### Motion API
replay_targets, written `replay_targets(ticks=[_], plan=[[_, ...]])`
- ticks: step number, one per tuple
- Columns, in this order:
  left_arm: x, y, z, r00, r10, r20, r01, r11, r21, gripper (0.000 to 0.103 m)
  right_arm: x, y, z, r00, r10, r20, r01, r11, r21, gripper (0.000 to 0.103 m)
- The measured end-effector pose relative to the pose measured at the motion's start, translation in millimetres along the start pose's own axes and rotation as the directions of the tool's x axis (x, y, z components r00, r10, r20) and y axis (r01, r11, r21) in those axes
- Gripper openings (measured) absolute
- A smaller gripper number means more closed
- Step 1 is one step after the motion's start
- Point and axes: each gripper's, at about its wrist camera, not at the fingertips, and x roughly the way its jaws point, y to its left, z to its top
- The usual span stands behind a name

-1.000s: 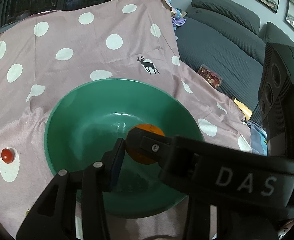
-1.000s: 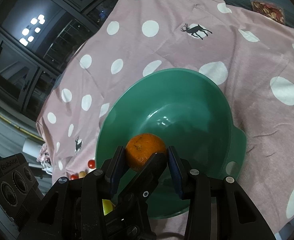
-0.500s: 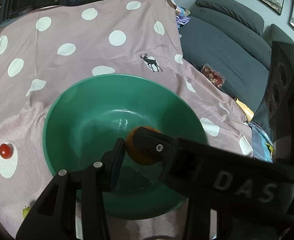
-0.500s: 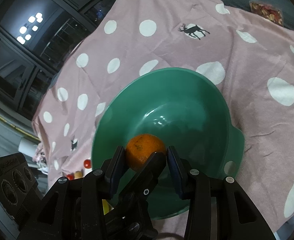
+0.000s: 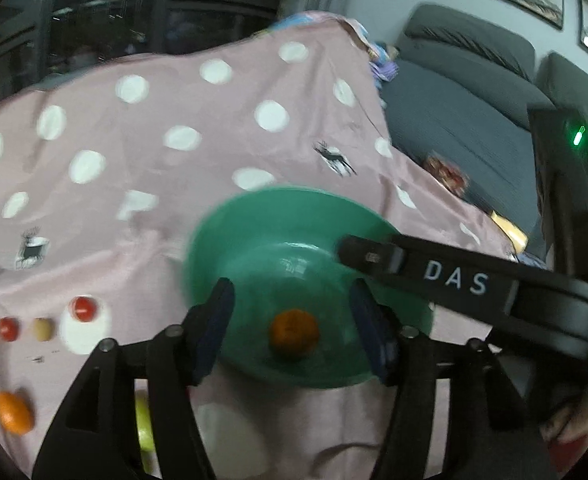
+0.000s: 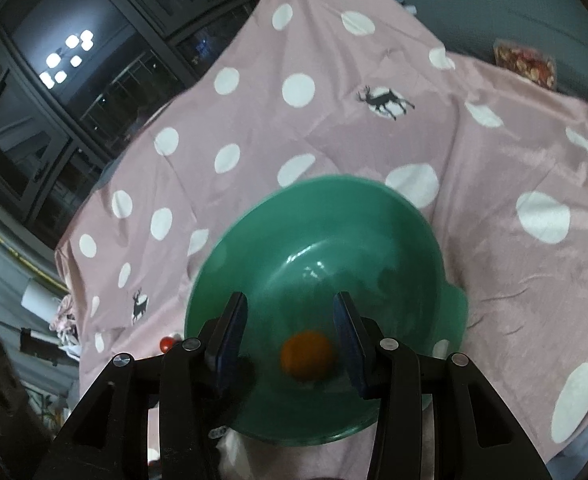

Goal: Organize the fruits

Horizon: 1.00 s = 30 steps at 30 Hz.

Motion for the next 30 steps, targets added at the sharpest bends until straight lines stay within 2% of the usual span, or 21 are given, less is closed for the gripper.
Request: replay_targets(ticks=[3, 4, 7, 14, 19, 22, 28, 30], plan=[[-24, 21, -1, 0.998, 0.065, 0.021, -0.064, 0.997, -0.035, 0.072, -3, 4, 1, 0.999, -0.035, 0.019, 0.036, 0.999, -0.017, 0.045], [-32, 30, -1, 0.993, 0.116, 0.016, -0.115, 0.992, -0.048, 0.072, -3, 5, 0, 0.999, -0.036, 0.021, 0.037, 0.999, -0.024, 0.045], [-54, 54, -6, 0.976, 0.215, 0.024, -0.212, 0.974, -0.074, 0.074, -4, 8, 0, 0.999, -0.027, 0.019, 0.027, 0.999, -0.034, 0.045], [-92, 105, -28, 0.934, 0.357, -0.015, -0.354, 0.921, -0.163, 0.079, -3, 41, -11, 1.000, -0.017, 0.023, 0.020, 0.990, -0.140, 0.045], [-111, 139, -50, 0.924, 0.381, -0.016, -0.371, 0.888, -0.272, 0.082, 3, 77, -25, 0.999, -0.030, 0.022, 0.034, 0.966, -0.256, 0.045], [-117, 162, -60, 0.916, 0.399, -0.041, -0.388, 0.854, -0.348, 0.082, 7, 99, -36, 1.000, -0.019, 0.017, 0.023, 0.943, -0.333, 0.045], [-132, 192, -71, 0.900, 0.432, -0.064, -0.416, 0.803, -0.428, 0.082, 24, 135, -61, 0.999, -0.019, -0.029, 0.004, 0.891, -0.453, 0.045], [-134, 202, -75, 0.900, 0.429, -0.077, -0.415, 0.792, -0.448, 0.082, 30, 144, -68, 0.998, -0.030, -0.047, 0.004, 0.876, -0.482, 0.045]])
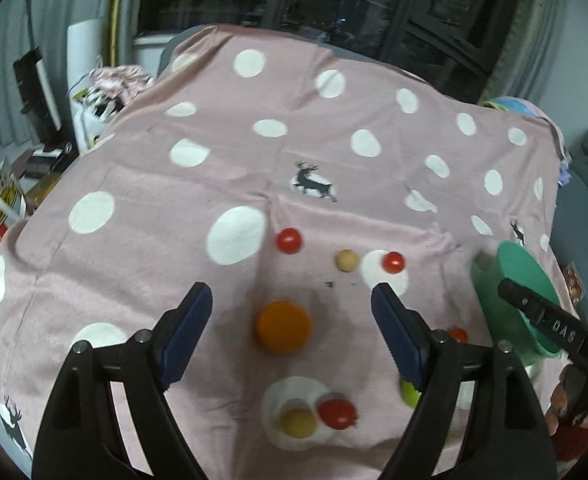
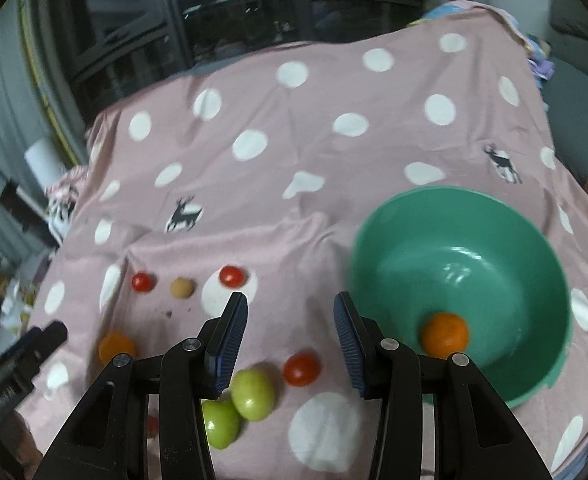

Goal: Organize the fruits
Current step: 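Move the right gripper back to a second orange on the cloth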

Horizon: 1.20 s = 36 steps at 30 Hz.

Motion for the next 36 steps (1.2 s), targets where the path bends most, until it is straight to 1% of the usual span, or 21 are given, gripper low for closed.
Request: replay_targets(ticks=[3, 8, 12, 18, 21, 24, 26, 27, 29, 31, 32, 36], plan=[[3, 11, 2, 1.000, 0.002, -0.013, -0.003, 0.999, -0.035, 0.082, 5, 14, -4, 1.000, 0.005, -0.017, -0.006, 0.999, -0.037, 0.045], [5, 22, 3, 1.000, -0.004, -0.026, 0.003, 0.998, -0.069, 0.082, 12, 30, -9, 0.998, 0.044, -0.043, -0.047, 0.997, -0.068, 0.045], [5, 31, 5, 0.999, -0.029, -0.025, 0.026, 0.994, -0.104, 0.082, 18, 44, -13, 0.993, 0.097, -0.068, -0.102, 0.992, -0.079, 0.045], [8, 51, 9, 0.999, -0.034, -0.030, 0.028, 0.984, -0.174, 0.080, 35, 69, -20, 0.971, 0.199, -0.131, -0.210, 0.975, -0.077, 0.045], [7, 56, 9, 0.999, -0.026, -0.024, 0.021, 0.982, -0.186, 0.079, 49, 84, -24, 0.945, 0.269, -0.184, -0.284, 0.957, -0.063, 0.045], [7, 59, 11, 0.999, -0.028, -0.019, 0.023, 0.981, -0.193, 0.077, 64, 99, -28, 0.897, 0.359, -0.256, -0.375, 0.927, -0.013, 0.045], [8, 61, 11, 0.999, -0.032, -0.020, 0.028, 0.980, -0.198, 0.074, 74, 110, -30, 0.870, 0.398, -0.292, -0.417, 0.909, -0.004, 0.045], [8, 62, 11, 0.999, -0.033, -0.022, 0.027, 0.979, -0.201, 0.073, 78, 116, -30, 0.866, 0.398, -0.303, -0.422, 0.906, -0.017, 0.045], [10, 63, 11, 0.999, -0.034, -0.028, 0.027, 0.978, -0.206, 0.071, 86, 128, -31, 0.869, 0.378, -0.320, -0.412, 0.910, -0.045, 0.045], [11, 63, 11, 0.999, -0.033, -0.034, 0.026, 0.979, -0.204, 0.071, 91, 134, -31, 0.853, 0.402, -0.333, -0.439, 0.898, -0.039, 0.045], [12, 63, 11, 0.999, -0.034, -0.035, 0.026, 0.979, -0.203, 0.071, 94, 138, -30, 0.838, 0.418, -0.350, -0.456, 0.890, -0.030, 0.045], [13, 60, 11, 0.998, -0.040, -0.038, 0.032, 0.980, -0.198, 0.071, 99, 143, -36, 0.837, 0.413, -0.359, -0.456, 0.889, -0.039, 0.045]])
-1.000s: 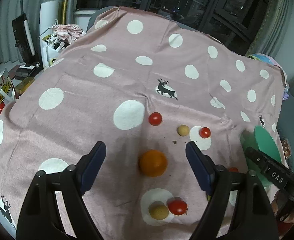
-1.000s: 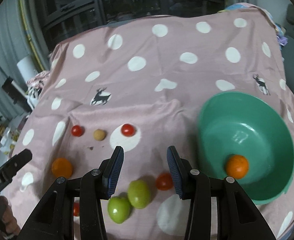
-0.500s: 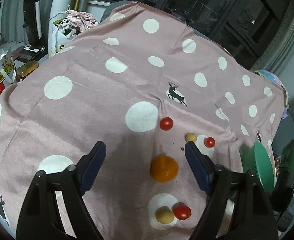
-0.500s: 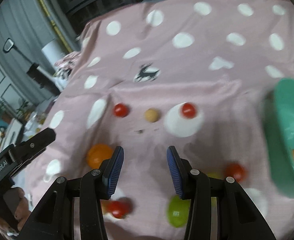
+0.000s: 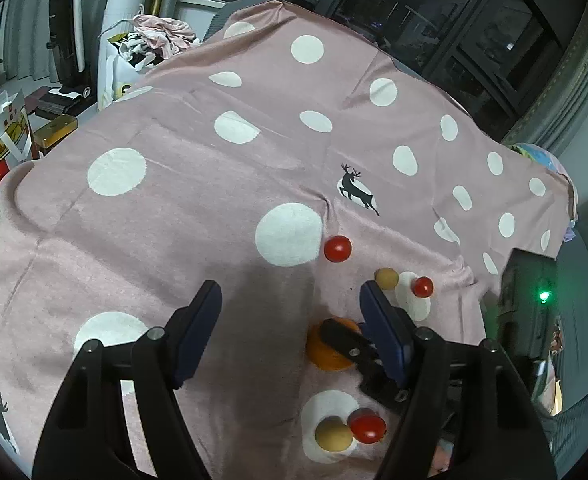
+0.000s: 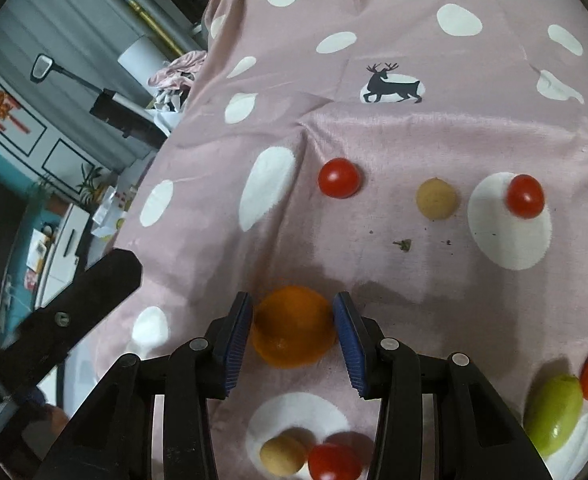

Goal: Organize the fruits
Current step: 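Move the right gripper back to a second orange on the cloth, then close the right gripper on the second orange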

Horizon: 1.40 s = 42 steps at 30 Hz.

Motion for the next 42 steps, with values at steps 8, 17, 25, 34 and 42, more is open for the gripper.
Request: replay_targets(ticks=[8, 17, 25, 34, 42], plan=[[2, -7, -4, 1.000, -0.009, -0.011, 0.009, 1.000, 0.027, 0.070, -9, -7, -6, 1.000, 0.026, 0.003, -0.026, 0.999, 0.031, 0.043], [10, -19, -10, 0.998, -0.028, -0.048, 0.031, 0.998, 0.062, 0.061, -34, -40, -13, 0.999, -0.032, 0.001, 0.032, 0.995, 0.092, 0.020], [21, -29, -18, 0.989, -0.071, -0.130, 0.083, 0.992, 0.093, 0.036, -44, -53, -4, 0.997, 0.041, 0.072, -0.053, 0.985, 0.164, 0.021], [38, -47, -33, 0.975, -0.041, -0.216, 0.075, 0.986, 0.152, 0.036, -26, -55, 8, 0.983, 0.180, 0.046, -0.185, 0.960, 0.211, 0.033], [45, -51, -38, 0.974, 0.004, -0.226, 0.035, 0.985, 0.170, 0.036, -12, -52, 6, 0.971, 0.240, -0.014, -0.230, 0.946, 0.228, 0.038]])
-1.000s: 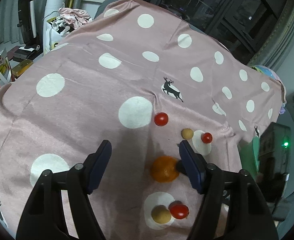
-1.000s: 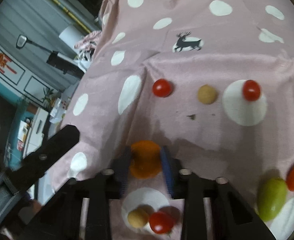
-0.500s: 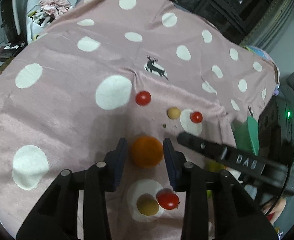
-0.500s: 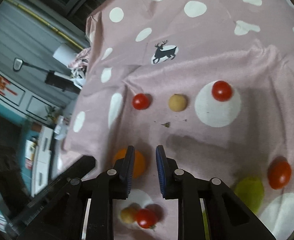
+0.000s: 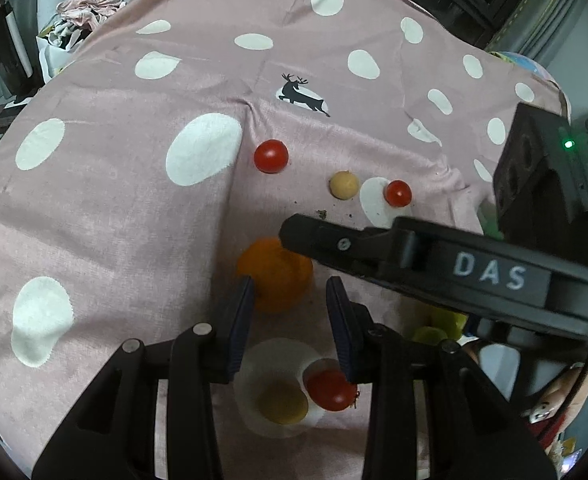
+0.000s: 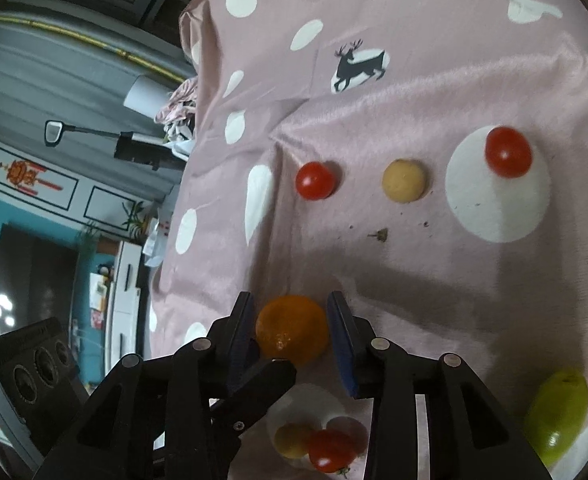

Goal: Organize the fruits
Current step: 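Close the right gripper on the second orange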

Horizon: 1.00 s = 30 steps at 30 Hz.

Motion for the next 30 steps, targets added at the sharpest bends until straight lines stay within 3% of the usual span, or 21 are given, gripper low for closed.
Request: replay_targets(ticks=[6, 15, 30], plan=[[10, 5, 0, 0.999, 0.034, -0.042, -0.036, 0.999, -0.039, 0.037, 10, 2, -3, 0.999, -0.016, -0.032, 0.016, 1.000, -0.014, 0.039], [14, 6, 1, 0.999, 0.033, -0.037, -0.035, 0.998, -0.055, 0.039, 11, 1, -3, 1.000, -0.015, -0.025, 0.014, 1.000, -0.012, 0.039], [16, 2, 1, 0.999, 0.039, -0.017, -0.039, 0.999, -0.009, 0.037, 16, 0, -7, 1.000, -0.014, -0.021, 0.013, 1.000, -0.025, 0.045]])
